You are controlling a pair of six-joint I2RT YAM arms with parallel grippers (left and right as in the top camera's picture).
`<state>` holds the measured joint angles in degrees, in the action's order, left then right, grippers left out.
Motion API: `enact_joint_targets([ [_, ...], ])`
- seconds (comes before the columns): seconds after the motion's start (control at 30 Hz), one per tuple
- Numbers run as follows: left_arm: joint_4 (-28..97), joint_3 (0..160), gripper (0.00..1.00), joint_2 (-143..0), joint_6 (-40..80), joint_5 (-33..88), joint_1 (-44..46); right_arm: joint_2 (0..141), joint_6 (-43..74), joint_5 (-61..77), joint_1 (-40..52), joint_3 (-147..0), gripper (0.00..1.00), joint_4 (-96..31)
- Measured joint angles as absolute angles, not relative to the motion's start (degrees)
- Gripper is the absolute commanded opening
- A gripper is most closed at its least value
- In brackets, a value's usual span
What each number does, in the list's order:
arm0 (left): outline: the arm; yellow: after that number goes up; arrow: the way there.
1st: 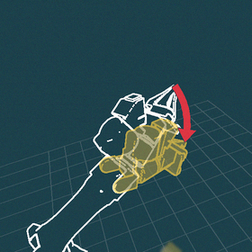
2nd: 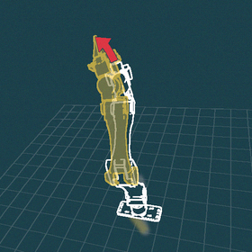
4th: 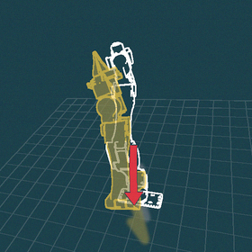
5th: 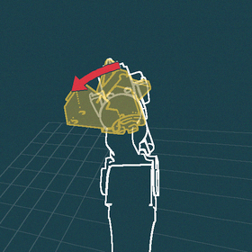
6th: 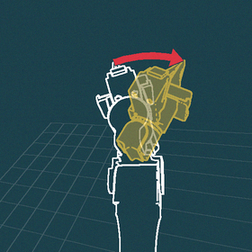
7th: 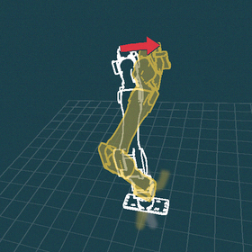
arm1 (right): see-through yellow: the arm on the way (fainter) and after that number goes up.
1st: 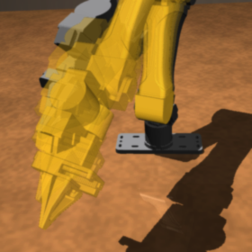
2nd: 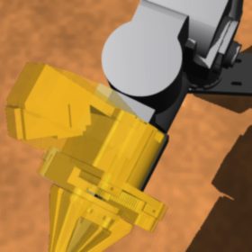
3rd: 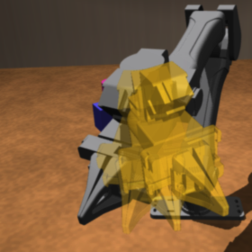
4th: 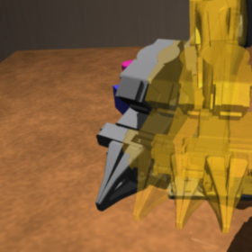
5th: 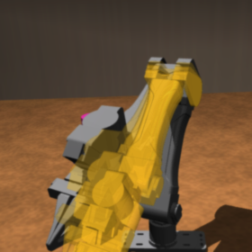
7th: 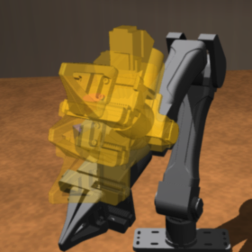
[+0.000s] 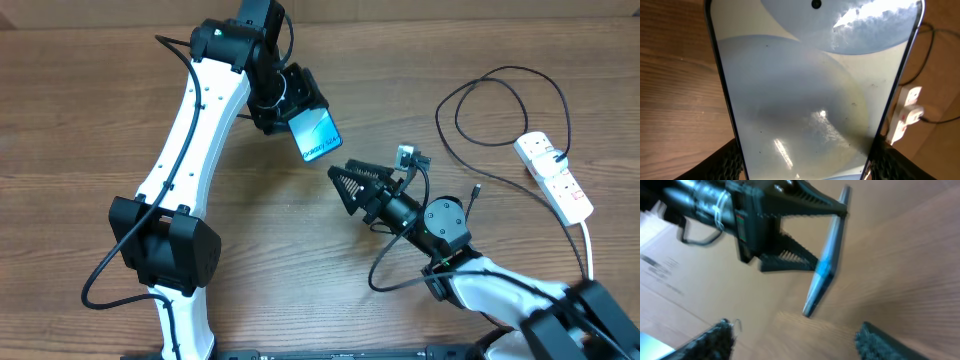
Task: Plug charger to phone and switch on socket
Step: 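Move the right gripper toward the phone held by the left gripper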
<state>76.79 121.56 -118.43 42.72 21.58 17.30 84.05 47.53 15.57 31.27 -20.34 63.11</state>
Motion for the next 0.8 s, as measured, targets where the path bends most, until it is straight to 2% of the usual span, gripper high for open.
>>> enact_joint_targets([
  [0.1,75.4,121.6,0.34,-118.4,45.1,21.5,18.0,89.7,49.0,13.5,31.3,-20.8,0.76,69.7],
  [0.33,74.4,121.6,0.34,-118.4,47.7,21.6,21.3,91.5,49.5,8.0,31.3,-27.3,0.76,65.5],
  [0.8,71.7,121.6,0.33,-118.4,50.8,22.4,22.9,91.5,49.8,1.3,31.3,-31.1,0.58,57.3],
])
